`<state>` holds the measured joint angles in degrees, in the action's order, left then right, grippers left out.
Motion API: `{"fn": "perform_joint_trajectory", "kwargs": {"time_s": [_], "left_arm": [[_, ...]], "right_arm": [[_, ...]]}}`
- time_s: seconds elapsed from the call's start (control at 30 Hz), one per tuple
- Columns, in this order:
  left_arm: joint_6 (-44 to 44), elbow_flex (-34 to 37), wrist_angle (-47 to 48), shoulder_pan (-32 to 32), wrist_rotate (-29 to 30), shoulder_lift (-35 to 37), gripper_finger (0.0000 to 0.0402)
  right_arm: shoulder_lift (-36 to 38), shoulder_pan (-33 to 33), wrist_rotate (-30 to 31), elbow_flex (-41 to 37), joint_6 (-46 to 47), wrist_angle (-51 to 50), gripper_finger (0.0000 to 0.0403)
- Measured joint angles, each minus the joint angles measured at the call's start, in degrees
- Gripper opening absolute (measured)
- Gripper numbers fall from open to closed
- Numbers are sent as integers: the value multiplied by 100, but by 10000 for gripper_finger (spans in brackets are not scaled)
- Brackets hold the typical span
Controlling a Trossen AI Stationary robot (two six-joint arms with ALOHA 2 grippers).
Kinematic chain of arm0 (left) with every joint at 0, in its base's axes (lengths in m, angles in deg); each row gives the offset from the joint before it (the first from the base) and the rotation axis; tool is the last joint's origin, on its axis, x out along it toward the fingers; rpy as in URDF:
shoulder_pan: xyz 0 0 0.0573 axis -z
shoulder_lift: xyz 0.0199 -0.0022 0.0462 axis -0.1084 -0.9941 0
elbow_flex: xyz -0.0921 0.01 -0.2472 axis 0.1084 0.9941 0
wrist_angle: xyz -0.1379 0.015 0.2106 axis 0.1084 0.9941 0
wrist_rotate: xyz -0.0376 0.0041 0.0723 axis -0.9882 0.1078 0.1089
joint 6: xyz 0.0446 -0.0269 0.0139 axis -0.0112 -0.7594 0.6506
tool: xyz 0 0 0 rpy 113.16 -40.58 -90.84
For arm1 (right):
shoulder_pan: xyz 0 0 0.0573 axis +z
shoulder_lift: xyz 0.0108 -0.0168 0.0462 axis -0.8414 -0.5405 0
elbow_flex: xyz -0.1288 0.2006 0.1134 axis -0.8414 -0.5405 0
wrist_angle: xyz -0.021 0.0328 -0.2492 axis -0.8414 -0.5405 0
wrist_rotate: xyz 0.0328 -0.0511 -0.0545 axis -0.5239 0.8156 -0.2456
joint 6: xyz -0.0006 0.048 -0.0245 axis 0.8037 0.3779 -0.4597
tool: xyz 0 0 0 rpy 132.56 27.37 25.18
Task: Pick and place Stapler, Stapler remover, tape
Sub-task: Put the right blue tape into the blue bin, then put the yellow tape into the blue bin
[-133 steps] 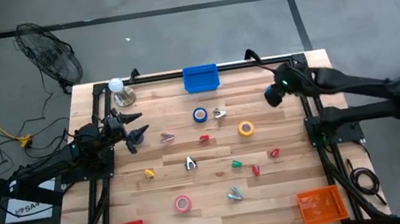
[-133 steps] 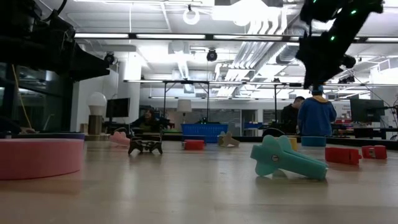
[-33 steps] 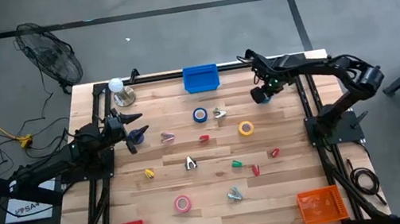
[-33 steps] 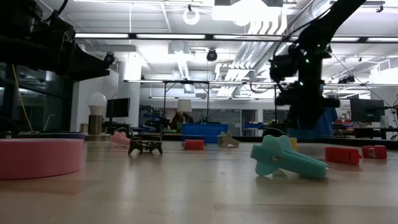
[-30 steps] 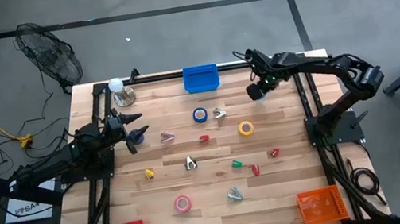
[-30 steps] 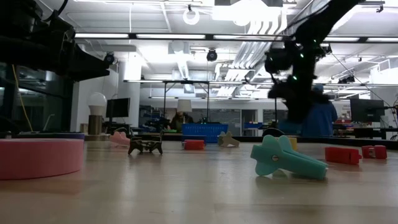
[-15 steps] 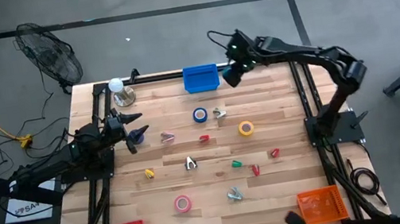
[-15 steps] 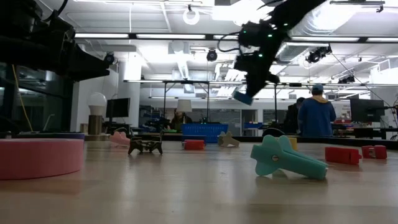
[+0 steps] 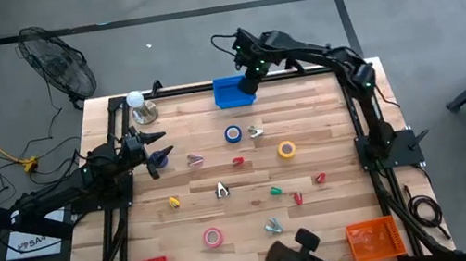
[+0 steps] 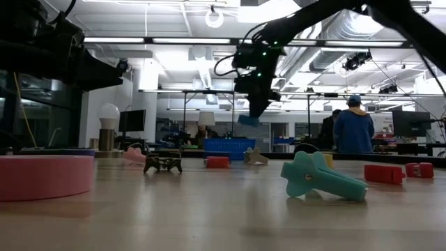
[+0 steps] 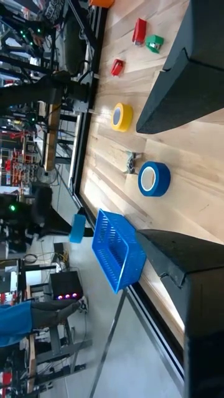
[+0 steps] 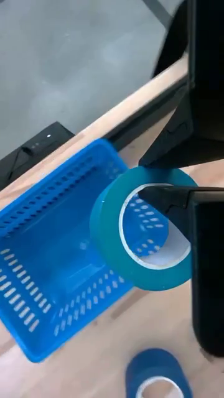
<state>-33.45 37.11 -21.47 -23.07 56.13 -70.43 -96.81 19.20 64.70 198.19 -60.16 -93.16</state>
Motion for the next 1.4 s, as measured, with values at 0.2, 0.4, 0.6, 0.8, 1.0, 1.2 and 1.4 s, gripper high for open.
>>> {"fn": "perform_joint_trajectory", "kwargs": {"time_s": [0.2,0.4,0.6,0.8,1.0,1.2,1.4], "left_arm": [[0,0,1,0,-4,0,262],[2,0,3,-1,-11,0,262],[2,0,3,0,-11,0,262],[2,0,3,0,-11,0,262],[2,0,11,0,-11,0,262],[2,-2,18,-2,-11,0,262],[2,-2,18,0,-11,0,262]], "right_arm": [[-635,-15,-2,584,-857,-178,23],[-966,-17,-1,789,-1284,-243,23],[-1048,-17,-41,789,-1429,-158,23],[-1057,-17,-5,787,-1531,-61,42],[-1057,-13,-1,787,-1550,-81,78],[-1057,-13,0,787,-1594,-82,81],[-990,-11,510,782,-1618,-330,82]]}}
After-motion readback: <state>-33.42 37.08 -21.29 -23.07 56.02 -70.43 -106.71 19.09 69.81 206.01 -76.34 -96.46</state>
